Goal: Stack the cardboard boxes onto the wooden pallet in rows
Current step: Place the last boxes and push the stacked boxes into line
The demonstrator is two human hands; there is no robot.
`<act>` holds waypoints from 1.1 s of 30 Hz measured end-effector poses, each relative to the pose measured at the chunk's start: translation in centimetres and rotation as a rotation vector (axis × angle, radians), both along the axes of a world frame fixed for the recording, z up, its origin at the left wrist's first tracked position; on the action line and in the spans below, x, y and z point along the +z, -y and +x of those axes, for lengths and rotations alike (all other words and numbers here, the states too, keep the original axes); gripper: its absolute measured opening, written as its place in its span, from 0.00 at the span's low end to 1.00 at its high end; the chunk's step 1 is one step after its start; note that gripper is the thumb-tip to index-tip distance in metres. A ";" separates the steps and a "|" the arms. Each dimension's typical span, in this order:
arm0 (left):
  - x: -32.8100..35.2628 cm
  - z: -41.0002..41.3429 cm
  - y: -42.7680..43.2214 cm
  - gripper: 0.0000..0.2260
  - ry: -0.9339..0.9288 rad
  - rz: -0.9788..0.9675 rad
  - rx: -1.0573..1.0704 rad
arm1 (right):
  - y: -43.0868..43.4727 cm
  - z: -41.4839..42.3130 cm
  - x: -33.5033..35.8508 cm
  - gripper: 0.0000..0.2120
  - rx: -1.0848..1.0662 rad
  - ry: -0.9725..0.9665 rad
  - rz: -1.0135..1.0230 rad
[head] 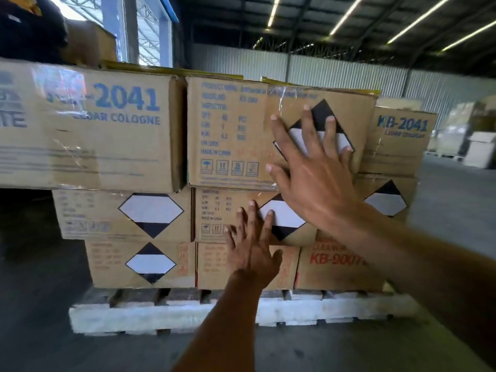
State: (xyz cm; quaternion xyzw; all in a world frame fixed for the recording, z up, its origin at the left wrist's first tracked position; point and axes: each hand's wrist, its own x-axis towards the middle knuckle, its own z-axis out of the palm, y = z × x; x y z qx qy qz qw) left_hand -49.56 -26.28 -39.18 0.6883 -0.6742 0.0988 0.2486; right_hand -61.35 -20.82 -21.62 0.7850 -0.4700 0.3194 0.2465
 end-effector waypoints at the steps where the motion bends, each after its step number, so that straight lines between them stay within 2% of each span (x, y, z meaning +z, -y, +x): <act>1: -0.5 0.2 0.0 0.40 0.011 -0.006 0.001 | 0.1 0.4 -0.2 0.34 -0.011 -0.019 -0.002; 12: -2.4 1.6 2.1 0.45 0.086 -0.067 -0.030 | 2.4 2.2 -1.3 0.38 -0.095 -0.060 -0.096; 22: -1.6 2.7 3.5 0.41 0.117 -0.016 -0.043 | 4.1 2.5 -1.0 0.39 -0.055 -0.076 -0.050; 33: -2.0 2.4 7.1 0.41 0.117 -0.043 -0.012 | 8.0 2.6 -1.2 0.39 -0.075 -0.099 -0.110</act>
